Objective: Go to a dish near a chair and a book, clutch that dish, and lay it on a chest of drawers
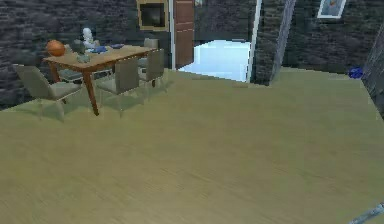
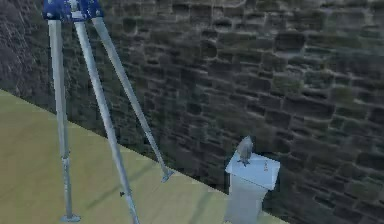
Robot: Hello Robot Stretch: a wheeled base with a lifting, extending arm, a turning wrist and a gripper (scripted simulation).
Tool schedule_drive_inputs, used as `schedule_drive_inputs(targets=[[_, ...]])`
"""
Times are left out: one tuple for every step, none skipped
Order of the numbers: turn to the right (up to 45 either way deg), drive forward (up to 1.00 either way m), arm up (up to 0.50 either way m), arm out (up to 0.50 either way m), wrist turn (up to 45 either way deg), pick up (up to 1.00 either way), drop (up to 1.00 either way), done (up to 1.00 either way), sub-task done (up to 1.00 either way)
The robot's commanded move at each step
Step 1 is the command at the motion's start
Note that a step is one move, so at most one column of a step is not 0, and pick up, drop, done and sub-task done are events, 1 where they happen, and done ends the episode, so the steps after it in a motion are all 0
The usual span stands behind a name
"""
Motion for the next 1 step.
schedule_drive_inputs(targets=[[-9.0, 0.0, 0.0, 0.0, 0.0, 0.0, 0.0, 0.0, 0.0]])
